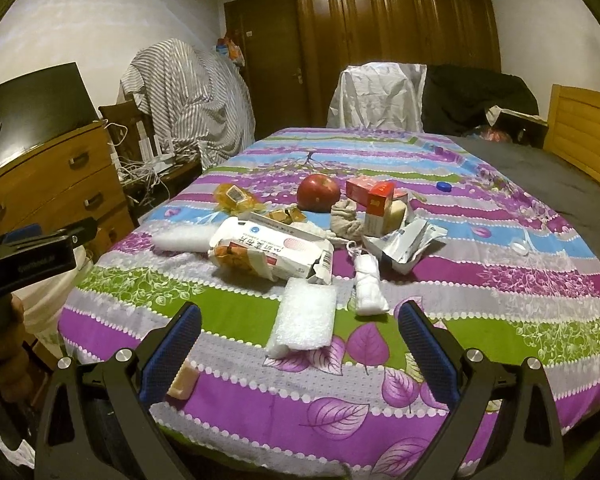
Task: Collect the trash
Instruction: 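Grasp the beige sponge block with the right tool while the left tool grasps white foam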
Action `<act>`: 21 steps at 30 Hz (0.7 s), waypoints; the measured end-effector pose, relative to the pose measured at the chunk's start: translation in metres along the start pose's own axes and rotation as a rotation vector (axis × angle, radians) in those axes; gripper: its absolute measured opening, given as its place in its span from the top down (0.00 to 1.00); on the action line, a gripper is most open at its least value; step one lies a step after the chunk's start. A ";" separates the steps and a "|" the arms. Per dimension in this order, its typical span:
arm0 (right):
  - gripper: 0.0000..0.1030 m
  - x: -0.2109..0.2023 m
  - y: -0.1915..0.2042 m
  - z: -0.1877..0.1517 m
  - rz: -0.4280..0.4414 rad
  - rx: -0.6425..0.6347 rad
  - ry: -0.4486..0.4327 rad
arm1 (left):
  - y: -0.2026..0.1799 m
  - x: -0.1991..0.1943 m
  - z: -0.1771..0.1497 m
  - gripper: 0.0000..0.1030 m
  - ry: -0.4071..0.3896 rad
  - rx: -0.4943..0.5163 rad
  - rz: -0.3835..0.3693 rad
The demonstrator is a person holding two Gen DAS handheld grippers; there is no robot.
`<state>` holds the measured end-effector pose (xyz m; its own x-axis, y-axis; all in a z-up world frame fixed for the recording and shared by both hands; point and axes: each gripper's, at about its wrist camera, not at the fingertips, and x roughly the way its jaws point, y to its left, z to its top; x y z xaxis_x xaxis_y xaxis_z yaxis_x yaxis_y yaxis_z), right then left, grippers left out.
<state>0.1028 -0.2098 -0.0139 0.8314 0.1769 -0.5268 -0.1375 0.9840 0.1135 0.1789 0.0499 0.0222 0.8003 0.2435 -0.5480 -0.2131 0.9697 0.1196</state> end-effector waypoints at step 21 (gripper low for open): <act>0.05 0.026 0.004 -0.011 0.034 -0.048 0.088 | 0.017 0.020 -0.021 0.05 0.081 -0.007 0.032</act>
<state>0.1178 -0.2013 -0.0366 0.7756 0.2093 -0.5956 -0.1922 0.9769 0.0931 0.1796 0.0713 -0.0042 0.7454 0.2712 -0.6089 -0.2417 0.9613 0.1323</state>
